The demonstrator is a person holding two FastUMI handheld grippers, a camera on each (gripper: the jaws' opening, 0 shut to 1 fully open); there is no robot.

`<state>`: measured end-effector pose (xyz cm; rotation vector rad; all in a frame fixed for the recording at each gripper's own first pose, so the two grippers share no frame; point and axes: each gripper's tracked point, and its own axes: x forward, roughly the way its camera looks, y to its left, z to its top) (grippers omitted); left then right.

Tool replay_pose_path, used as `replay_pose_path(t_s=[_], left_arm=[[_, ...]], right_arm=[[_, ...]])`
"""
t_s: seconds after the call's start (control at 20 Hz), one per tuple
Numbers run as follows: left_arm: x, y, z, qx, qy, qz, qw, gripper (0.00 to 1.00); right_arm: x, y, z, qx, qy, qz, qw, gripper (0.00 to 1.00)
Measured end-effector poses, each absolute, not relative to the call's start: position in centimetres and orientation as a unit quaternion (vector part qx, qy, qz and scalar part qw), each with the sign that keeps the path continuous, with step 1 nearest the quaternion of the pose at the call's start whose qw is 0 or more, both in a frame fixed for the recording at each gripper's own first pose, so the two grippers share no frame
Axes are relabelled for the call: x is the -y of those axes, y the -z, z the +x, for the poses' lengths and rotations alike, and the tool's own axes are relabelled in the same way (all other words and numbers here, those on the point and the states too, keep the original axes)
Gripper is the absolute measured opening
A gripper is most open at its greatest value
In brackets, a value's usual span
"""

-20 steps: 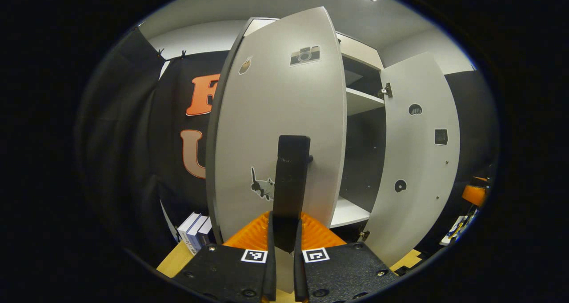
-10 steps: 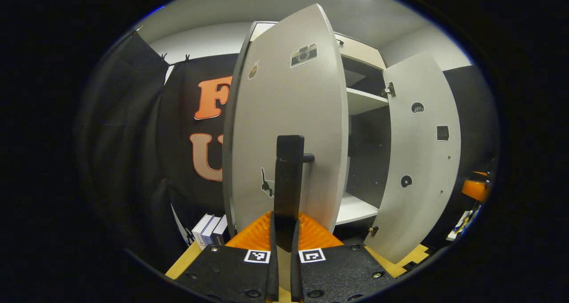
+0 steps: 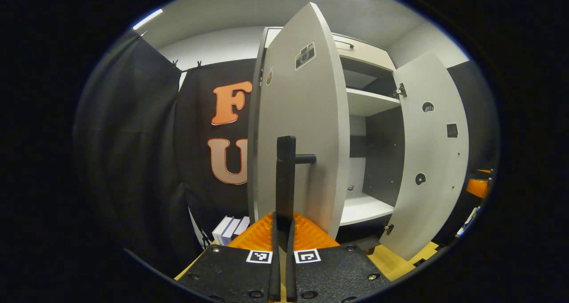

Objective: Open the right door of the double-door shoe cabinet with the right hand, and open the left door with the left hand.

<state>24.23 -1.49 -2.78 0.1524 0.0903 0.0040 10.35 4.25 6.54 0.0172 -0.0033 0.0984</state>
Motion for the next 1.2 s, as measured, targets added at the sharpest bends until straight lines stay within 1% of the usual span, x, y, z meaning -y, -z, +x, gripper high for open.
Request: replay_pose_path(t_s=[0.05, 0.1, 0.15, 0.3, 0.35, 0.4, 0.45, 0.6, 0.65, 0.7, 0.8, 0.85, 1.2], left_arm=[[1.4, 2.7, 24.1, -0.043, -0.002, 0.074, 0.996, 0.05], [1.4, 2.7, 24.1, -0.043, -0.001, 0.07, 0.997, 0.04], [1.3, 2.7, 24.0, -0.044, -0.002, 0.069, 0.997, 0.04], [0.8, 2.6, 24.0, -0.043, -0.006, 0.069, 0.997, 0.04], [0.7, 2.6, 24.0, -0.042, -0.007, 0.069, 0.997, 0.02], [0.7, 2.6, 23.9, -0.042, -0.007, 0.068, 0.997, 0.04], [0.6, 2.5, 23.9, -0.042, -0.007, 0.068, 0.997, 0.02], [0.2, 2.5, 23.8, -0.043, -0.008, 0.066, 0.997, 0.04], [0.0, 2.5, 23.7, -0.043, -0.011, 0.067, 0.997, 0.02], [-0.4, 2.5, 23.6, -0.044, -0.015, 0.069, 0.997, 0.05], [-1.1, 2.4, 23.4, -0.045, -0.022, 0.073, 0.996, 0.0], [-1.3, 2.3, 23.2, -0.044, -0.024, 0.073, 0.996, 0.02], [-2.0, 2.3, 23.1, -0.043, -0.038, 0.061, 0.996, 0.02]], right_arm=[[-4.4, -6.5, 10.4, 0.0, -0.052, 0.009, 0.999, 0.97], [-4.6, -6.5, 10.4, 0.0, -0.054, 0.009, 0.999, 0.93], [-4.7, -6.5, 10.4, 0.001, -0.054, 0.01, 0.998, 0.97], [-4.9, -6.3, 10.4, 0.0, -0.055, 0.011, 0.998, 0.97], [-4.8, -6.2, 10.4, -0.001, -0.055, 0.009, 0.998, 0.97], [-4.7, -6.2, 10.4, -0.001, -0.054, 0.009, 0.999, 0.97], [-4.6, -6.3, 10.4, 0.0, -0.053, 0.009, 0.999, 0.97], [-4.8, -6.3, 10.6, 0.001, -0.055, 0.011, 0.998, 0.97], [-4.8, -6.4, 10.6, 0.001, -0.055, 0.011, 0.998, 0.97], [-4.8, -6.3, 10.7, 0.001, -0.056, 0.011, 0.998, 0.97], [-4.9, -6.3, 10.7, -0.001, -0.058, 0.011, 0.998, 0.97], [-5.0, -6.2, 10.9, -0.002, -0.059, 0.01, 0.998, 0.97], [-6.6, -6.0, 11.2, -0.005, -0.078, 0.013, 0.997, 0.97]])
